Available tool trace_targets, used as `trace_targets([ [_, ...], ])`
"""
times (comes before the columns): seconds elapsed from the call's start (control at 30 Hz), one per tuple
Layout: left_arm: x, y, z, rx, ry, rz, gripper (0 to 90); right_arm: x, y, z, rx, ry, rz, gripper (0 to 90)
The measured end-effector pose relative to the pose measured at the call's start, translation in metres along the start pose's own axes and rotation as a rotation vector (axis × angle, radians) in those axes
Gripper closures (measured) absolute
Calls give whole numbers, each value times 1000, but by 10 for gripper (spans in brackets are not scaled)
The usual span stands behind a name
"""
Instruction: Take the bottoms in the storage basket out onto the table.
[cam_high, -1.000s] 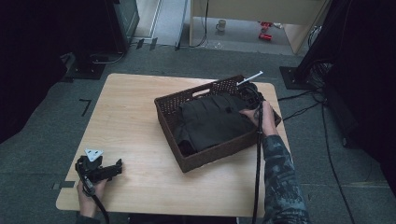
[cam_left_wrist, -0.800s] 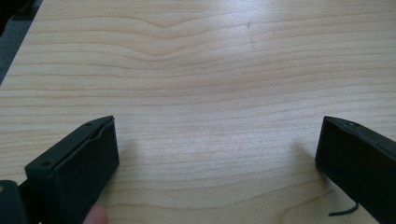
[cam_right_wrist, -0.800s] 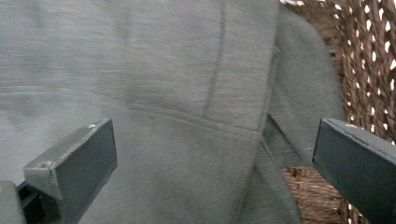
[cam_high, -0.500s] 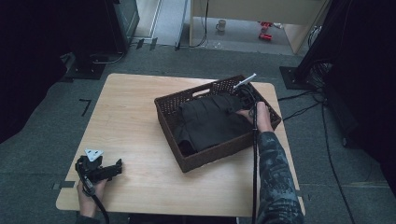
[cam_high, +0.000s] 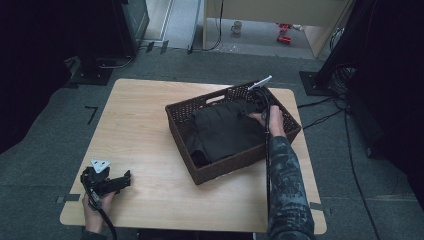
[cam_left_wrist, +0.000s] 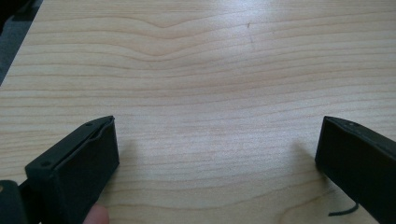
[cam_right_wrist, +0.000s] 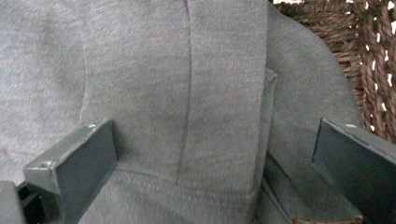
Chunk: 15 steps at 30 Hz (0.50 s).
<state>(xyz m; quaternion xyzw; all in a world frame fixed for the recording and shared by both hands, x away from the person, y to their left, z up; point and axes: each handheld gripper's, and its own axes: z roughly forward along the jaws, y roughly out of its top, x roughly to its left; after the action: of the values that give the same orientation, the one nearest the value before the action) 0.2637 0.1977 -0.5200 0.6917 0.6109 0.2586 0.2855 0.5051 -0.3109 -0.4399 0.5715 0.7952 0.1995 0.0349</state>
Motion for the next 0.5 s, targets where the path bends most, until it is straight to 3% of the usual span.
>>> trace_targets([
  [0.5, 0, 0, 0, 0, 1, 1, 0, -3, 0, 20, -24, 41, 76, 0],
])
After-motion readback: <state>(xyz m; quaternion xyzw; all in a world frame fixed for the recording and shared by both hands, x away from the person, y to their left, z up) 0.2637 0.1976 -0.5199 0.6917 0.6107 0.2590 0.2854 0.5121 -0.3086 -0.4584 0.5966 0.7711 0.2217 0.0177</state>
